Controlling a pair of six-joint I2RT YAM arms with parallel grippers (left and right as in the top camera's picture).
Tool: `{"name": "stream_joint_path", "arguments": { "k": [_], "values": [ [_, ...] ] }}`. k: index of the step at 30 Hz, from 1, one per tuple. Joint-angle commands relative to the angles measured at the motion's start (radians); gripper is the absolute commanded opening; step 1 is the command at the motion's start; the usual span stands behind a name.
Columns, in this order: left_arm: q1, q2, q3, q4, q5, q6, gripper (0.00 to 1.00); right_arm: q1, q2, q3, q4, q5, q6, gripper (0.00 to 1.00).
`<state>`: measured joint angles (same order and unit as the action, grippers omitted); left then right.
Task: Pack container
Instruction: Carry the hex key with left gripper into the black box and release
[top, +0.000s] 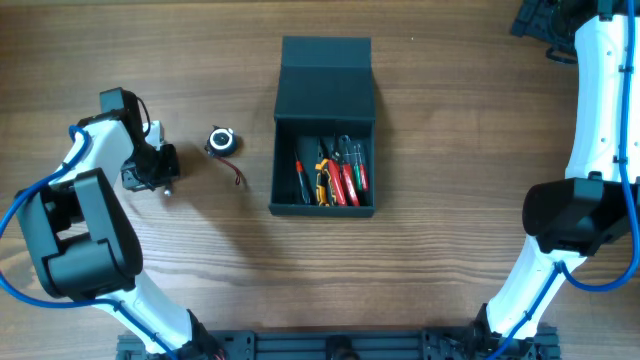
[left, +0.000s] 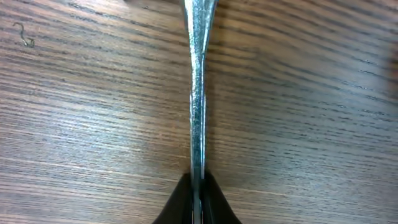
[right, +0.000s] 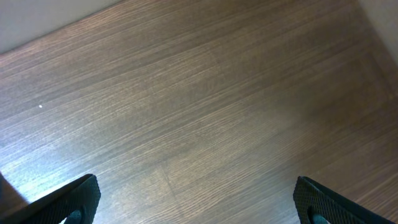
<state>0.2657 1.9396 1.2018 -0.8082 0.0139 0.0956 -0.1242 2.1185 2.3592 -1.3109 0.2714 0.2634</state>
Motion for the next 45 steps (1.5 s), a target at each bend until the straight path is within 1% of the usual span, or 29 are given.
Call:
{"name": "stream_joint_path", "arguments": {
  "k": [1,5,10,11,12,15,16,19,21,22,24,28,29,31,35,41,45],
  "values": [
    [-0.001,0.074,-0.031,-0.014,0.023,0.005,0.04,0.002,-0.021,0.016,0.002,0.019,-0.001,1.0],
    [-0.001,0.042,0.016,-0.05,0.022,0.005,0.04,0.002,-0.021,0.016,0.002,0.019,-0.001,1.0],
    [-0.001,-0.046,0.261,-0.186,0.023,0.001,0.04,0.002,-0.021,0.016,0.002,0.019,-0.001,1.0],
    [-0.002,-0.06,0.32,-0.219,0.023,0.001,0.04,0.002,-0.021,0.016,0.002,0.019,-0.001,1.0],
    [-0.013,-0.088,0.421,-0.279,0.023,0.001,0.04,0.002,-0.021,0.016,0.002,0.019,-0.001,1.0],
    [-0.051,-0.124,0.48,-0.315,0.024,0.0,0.04,0.002,-0.021,0.016,0.002,0.019,-0.001,1.0],
    [-0.085,-0.145,0.495,-0.323,0.043,0.0,0.04,0.002,-0.021,0.016,0.002,0.019,-0.001,1.0],
    [-0.238,-0.2,0.496,-0.323,0.153,0.0,0.04,0.002,-0.021,0.016,0.002,0.02,-0.001,1.0],
    [-0.361,-0.208,0.496,-0.332,0.158,-0.003,0.04,0.002,-0.021,0.016,0.002,0.02,-0.001,1.0],
    [-0.442,-0.208,0.496,-0.35,0.158,-0.003,0.04,0.002,-0.021,0.016,0.002,0.02,-0.001,1.0],
    [-0.564,-0.208,0.496,-0.385,0.157,-0.003,0.04,0.002,-0.021,0.016,0.002,0.02,-0.001,1.0],
    [-0.736,-0.208,0.496,-0.462,0.153,-0.083,0.04,0.002,-0.021,0.016,0.002,0.02,-0.001,1.0],
    [-0.766,-0.208,0.496,-0.485,0.153,-0.082,0.04,0.002,-0.021,0.016,0.002,0.02,-0.001,1.0],
    [-0.799,-0.208,0.481,-0.494,0.153,-0.093,0.04,0.002,-0.021,0.016,0.002,0.019,-0.001,1.0],
    [-0.807,-0.196,0.405,-0.466,0.154,-0.111,0.04,0.002,-0.021,0.016,0.002,0.02,-0.001,1.0],
    [-0.806,-0.192,0.186,-0.276,0.153,-0.112,0.04,0.002,-0.021,0.016,0.002,0.02,-0.001,1.0],
    [-0.797,-0.191,0.119,-0.156,0.152,-0.111,0.04,0.002,-0.021,0.016,0.002,0.019,-0.001,1.0]
  ]
}}
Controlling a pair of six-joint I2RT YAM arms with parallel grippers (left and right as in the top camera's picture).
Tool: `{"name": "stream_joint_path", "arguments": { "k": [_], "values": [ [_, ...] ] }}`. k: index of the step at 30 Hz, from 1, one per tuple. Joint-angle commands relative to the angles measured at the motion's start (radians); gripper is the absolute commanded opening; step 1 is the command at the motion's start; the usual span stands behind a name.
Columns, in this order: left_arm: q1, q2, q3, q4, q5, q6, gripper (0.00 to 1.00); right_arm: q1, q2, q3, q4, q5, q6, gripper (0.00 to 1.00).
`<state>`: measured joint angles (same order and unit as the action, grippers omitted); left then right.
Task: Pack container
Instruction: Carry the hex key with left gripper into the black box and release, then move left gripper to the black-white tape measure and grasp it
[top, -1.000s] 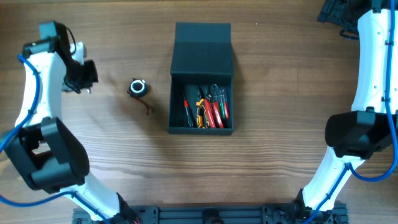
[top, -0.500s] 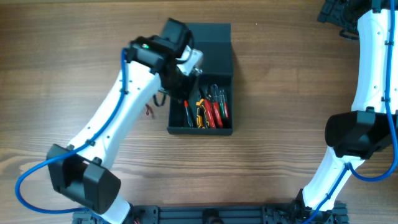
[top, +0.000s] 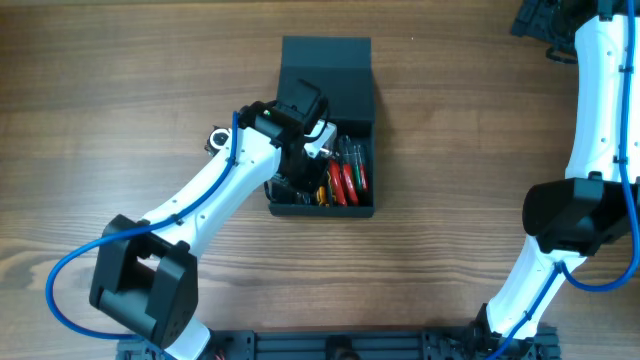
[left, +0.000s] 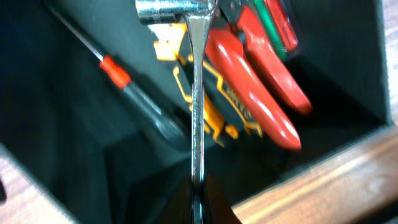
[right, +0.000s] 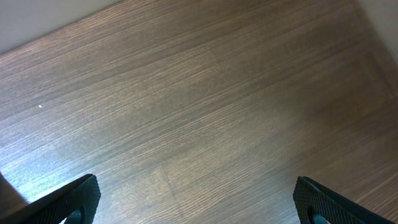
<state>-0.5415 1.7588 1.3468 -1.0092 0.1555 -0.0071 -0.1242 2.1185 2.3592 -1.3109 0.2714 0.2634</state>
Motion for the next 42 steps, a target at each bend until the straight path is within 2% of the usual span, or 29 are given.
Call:
{"name": "stream_joint_path", "arguments": {
  "k": [1,9,21,22,23,24,25,26,30,33,36,38,42],
  "values": [
    [0.017,-0.01,-0.032,0.084,0.003,-0.009,0.04,0.002,-0.021,0.016,0.002,0.02,-0.001,1.0],
    [0.095,-0.01,-0.032,0.15,-0.041,-0.001,0.04,0.002,-0.021,0.016,0.002,0.02,-0.001,1.0],
    [0.098,-0.01,-0.148,0.149,-0.029,-0.002,0.05,0.002,-0.021,0.016,0.002,0.02,-0.001,1.0],
    [0.098,-0.01,-0.151,0.151,-0.029,-0.002,0.09,0.002,-0.021,0.016,0.002,0.02,-0.001,1.0],
    [0.098,-0.01,-0.151,0.158,-0.028,-0.002,0.32,0.002,-0.021,0.016,0.002,0.02,-0.001,1.0],
    [0.098,-0.01,-0.151,0.165,-0.023,-0.002,0.47,0.002,-0.021,0.016,0.002,0.019,-0.001,1.0],
    [0.098,-0.01,-0.151,0.166,-0.015,-0.002,0.51,0.002,-0.021,0.016,0.002,0.019,-0.001,1.0],
    [0.098,-0.01,-0.151,0.169,0.002,-0.002,0.54,0.002,-0.021,0.016,0.002,0.019,-0.002,1.0],
    [0.098,-0.01,-0.108,0.194,0.08,-0.003,0.5,0.002,-0.021,0.016,0.002,0.019,-0.001,1.0],
    [0.104,-0.014,0.083,0.158,0.074,-0.009,0.53,0.002,-0.021,0.016,0.002,0.02,-0.001,1.0],
    [0.132,-0.014,0.272,0.09,-0.056,-0.009,0.6,0.002,-0.021,0.016,0.002,0.02,-0.001,1.0],
    [0.171,-0.014,0.297,0.087,-0.147,-0.009,0.62,0.002,-0.021,0.016,0.002,0.02,-0.001,1.0],
    [0.3,-0.014,0.296,0.031,-0.165,-0.001,0.72,0.002,-0.021,0.016,0.002,0.019,-0.001,1.0]
  ]
}}
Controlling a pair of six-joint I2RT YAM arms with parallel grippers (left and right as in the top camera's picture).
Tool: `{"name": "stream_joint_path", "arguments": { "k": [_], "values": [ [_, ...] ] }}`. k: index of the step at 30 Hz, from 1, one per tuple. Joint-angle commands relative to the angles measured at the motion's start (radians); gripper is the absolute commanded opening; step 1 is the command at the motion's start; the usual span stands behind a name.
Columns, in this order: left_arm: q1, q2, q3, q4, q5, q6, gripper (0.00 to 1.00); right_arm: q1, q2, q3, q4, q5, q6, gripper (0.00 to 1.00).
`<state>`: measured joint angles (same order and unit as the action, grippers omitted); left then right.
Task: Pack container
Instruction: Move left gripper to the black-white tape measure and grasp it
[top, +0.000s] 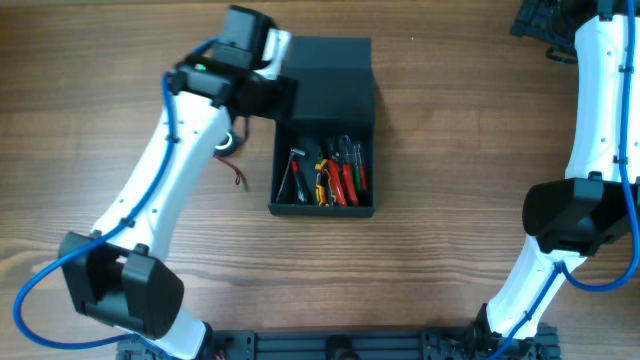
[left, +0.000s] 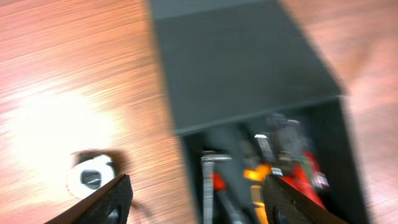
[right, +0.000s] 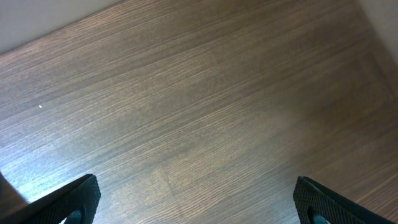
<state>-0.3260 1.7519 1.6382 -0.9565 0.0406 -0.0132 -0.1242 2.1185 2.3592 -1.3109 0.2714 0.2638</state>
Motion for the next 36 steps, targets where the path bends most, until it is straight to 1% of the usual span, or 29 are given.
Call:
{"name": "stream_joint_path", "arguments": {
  "k": [1,2,3,4,7,9,10,13,16,21,30,33,36],
  "values": [
    [0.13,-0.005,0.005,-0.032,-0.05,0.005,0.72,0.002,-0.021,0.016,0.002,0.019,-0.001,1.0],
    [0.18,-0.004,0.005,-0.036,-0.05,0.005,0.74,0.002,-0.021,0.016,0.002,0.02,-0.002,1.0],
    [0.23,-0.003,0.005,-0.036,-0.049,0.005,0.8,0.002,-0.021,0.016,0.002,0.019,-0.002,1.0],
    [0.257,-0.002,0.005,-0.037,-0.049,0.007,0.82,0.002,-0.021,0.016,0.002,0.02,-0.002,1.0],
    [0.287,0.04,0.004,-0.036,-0.024,0.036,0.89,0.002,-0.021,0.016,0.002,0.019,-0.001,1.0],
    [0.283,0.101,0.004,-0.042,-0.023,0.063,0.89,0.002,-0.021,0.016,0.002,0.019,-0.002,1.0],
    [0.282,0.141,0.004,-0.044,-0.019,0.062,0.86,0.002,-0.021,0.016,0.002,0.019,-0.002,1.0],
    [0.283,0.227,0.004,-0.074,0.047,0.085,0.81,0.002,-0.021,0.016,0.002,0.02,-0.002,1.0],
    [0.283,0.308,0.004,-0.101,0.053,0.088,0.75,0.002,-0.021,0.016,0.002,0.02,-0.002,1.0],
    [0.283,0.382,0.004,-0.098,0.052,0.089,0.75,0.002,-0.021,0.016,0.002,0.02,-0.002,1.0],
    [0.283,0.451,0.004,-0.053,0.053,0.089,0.75,0.002,-0.021,0.016,0.002,0.019,-0.001,1.0],
    [0.282,0.458,0.004,-0.042,0.052,0.141,0.75,0.002,-0.021,0.016,0.002,0.02,-0.002,1.0],
    [0.282,0.459,0.004,-0.039,0.051,0.141,0.75,0.002,-0.021,0.016,0.002,0.02,-0.002,1.0]
  ]
}}
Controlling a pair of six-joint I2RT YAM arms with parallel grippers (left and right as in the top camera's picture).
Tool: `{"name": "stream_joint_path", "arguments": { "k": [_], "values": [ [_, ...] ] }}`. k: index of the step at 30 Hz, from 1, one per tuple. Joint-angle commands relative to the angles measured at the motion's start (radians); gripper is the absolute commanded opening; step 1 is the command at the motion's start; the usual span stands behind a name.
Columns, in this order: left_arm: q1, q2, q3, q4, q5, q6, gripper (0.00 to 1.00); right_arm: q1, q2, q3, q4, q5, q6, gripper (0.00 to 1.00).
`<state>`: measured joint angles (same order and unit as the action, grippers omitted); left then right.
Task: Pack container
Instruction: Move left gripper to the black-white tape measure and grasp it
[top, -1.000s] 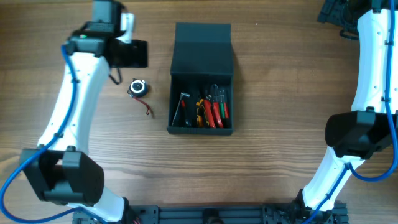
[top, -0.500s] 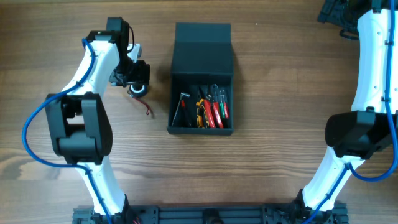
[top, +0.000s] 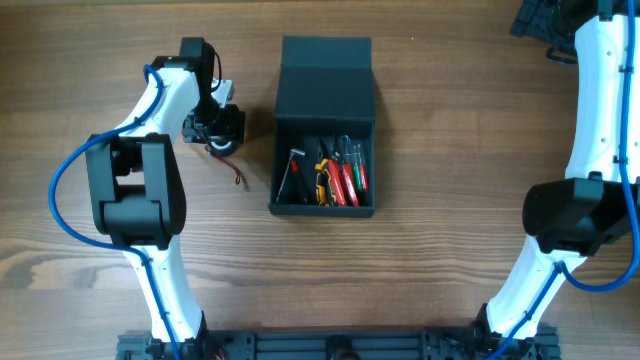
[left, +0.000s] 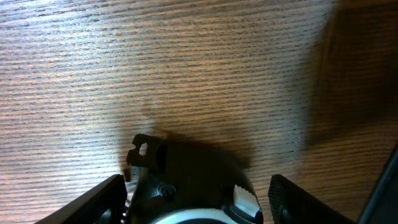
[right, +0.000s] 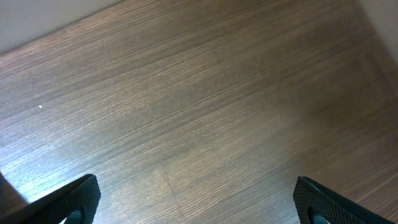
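The black container (top: 322, 205) stands open at mid-table, its lid (top: 326, 75) folded back. Inside lie a silver wrench (top: 288, 178), yellow-handled pliers (top: 322, 182) and red-handled pliers (top: 346, 176). A black and white tape measure (left: 193, 196) lies on the wood left of the container. My left gripper (left: 196, 208) is open and low over it, one finger on either side (left: 102, 202). The overhead view shows the left gripper (top: 220, 132) covering most of the tape measure. My right gripper (right: 199, 199) is open over bare wood, far from the container.
A thin red cord (top: 238, 178) trails from the tape measure toward the container's left wall. The right arm (top: 595, 120) runs along the table's right edge. Black frame bars (top: 330, 345) line the near edge.
My left gripper was open and high by the lid's left edge. It is now low, left of the container, with its open fingers either side of the tape measure. The right arm is unchanged.
My left gripper was shut on the wrench at the table's left. Then it held the wrench inside the container among the tools. Then it was open near the lid, the wrench lying in the container. Now it straddles the tape measure.
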<state>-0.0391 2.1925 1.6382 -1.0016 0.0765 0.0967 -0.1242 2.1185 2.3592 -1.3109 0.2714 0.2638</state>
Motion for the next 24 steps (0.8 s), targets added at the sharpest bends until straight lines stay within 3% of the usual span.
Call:
{"name": "stream_joint_path", "arguments": {
  "k": [1,13,19,24],
  "values": [
    [-0.005,0.02,0.004,0.006,0.016,0.031,0.75,0.002,-0.021,0.016,0.002,0.019,-0.002,1.0],
    [-0.014,0.078,0.004,-0.031,0.012,0.084,0.76,0.002,-0.021,0.016,0.002,0.02,-0.002,1.0],
    [-0.02,0.078,0.004,-0.037,0.011,0.083,0.63,0.002,-0.021,0.016,0.002,0.02,-0.001,1.0],
    [-0.02,0.078,0.004,-0.055,-0.023,0.082,0.61,0.002,-0.021,0.016,0.002,0.02,-0.002,1.0]
  ]
}}
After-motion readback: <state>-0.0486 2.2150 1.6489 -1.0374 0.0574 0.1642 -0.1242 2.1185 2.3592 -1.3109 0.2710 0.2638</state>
